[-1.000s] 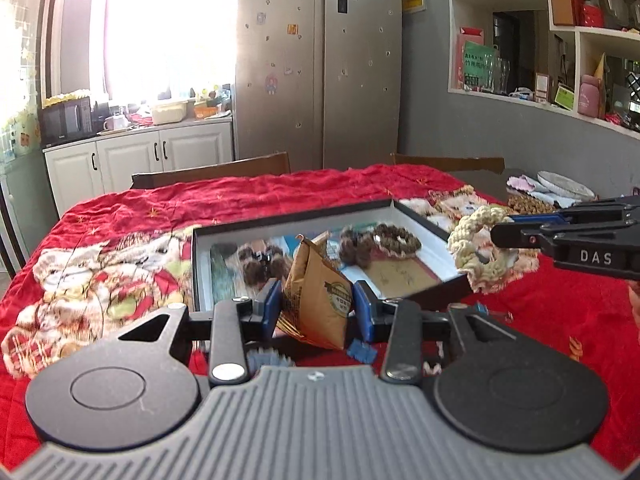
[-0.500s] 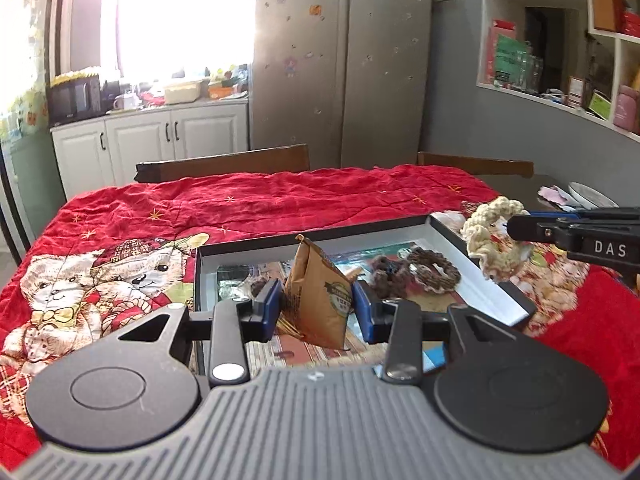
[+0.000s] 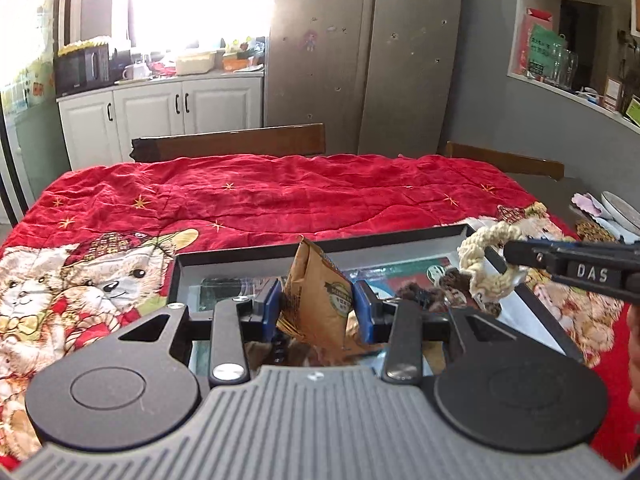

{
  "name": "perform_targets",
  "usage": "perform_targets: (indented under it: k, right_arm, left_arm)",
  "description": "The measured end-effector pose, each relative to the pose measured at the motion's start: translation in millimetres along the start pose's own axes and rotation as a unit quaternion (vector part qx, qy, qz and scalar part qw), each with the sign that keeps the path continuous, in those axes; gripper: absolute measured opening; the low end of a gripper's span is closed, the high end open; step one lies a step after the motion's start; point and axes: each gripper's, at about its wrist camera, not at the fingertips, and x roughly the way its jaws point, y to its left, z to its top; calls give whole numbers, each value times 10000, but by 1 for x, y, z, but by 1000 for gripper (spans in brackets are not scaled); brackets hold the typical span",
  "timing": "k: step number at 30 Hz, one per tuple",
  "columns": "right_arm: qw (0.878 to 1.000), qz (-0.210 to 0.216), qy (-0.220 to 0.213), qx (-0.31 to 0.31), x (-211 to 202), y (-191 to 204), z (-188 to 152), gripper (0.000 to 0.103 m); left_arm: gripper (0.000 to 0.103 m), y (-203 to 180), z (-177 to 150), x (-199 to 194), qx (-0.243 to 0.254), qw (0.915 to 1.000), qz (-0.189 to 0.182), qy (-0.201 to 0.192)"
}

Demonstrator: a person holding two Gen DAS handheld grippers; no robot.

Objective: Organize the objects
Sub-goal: 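Carry the paper pyramid into the tray with the left gripper while the right carries the cream ring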

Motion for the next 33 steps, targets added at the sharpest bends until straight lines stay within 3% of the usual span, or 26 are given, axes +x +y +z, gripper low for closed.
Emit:
perform_targets:
  k: [12, 33]
  right_arm:
    - [9992, -66, 118, 372, 35, -15, -7, 13]
    - [9990, -204, 285, 271, 60, -20, -16, 13]
  left_arm:
    - [43, -5, 2, 28, -160, 9998, 76, 31]
    - [43, -9, -9, 57, -37, 9998, 0, 187]
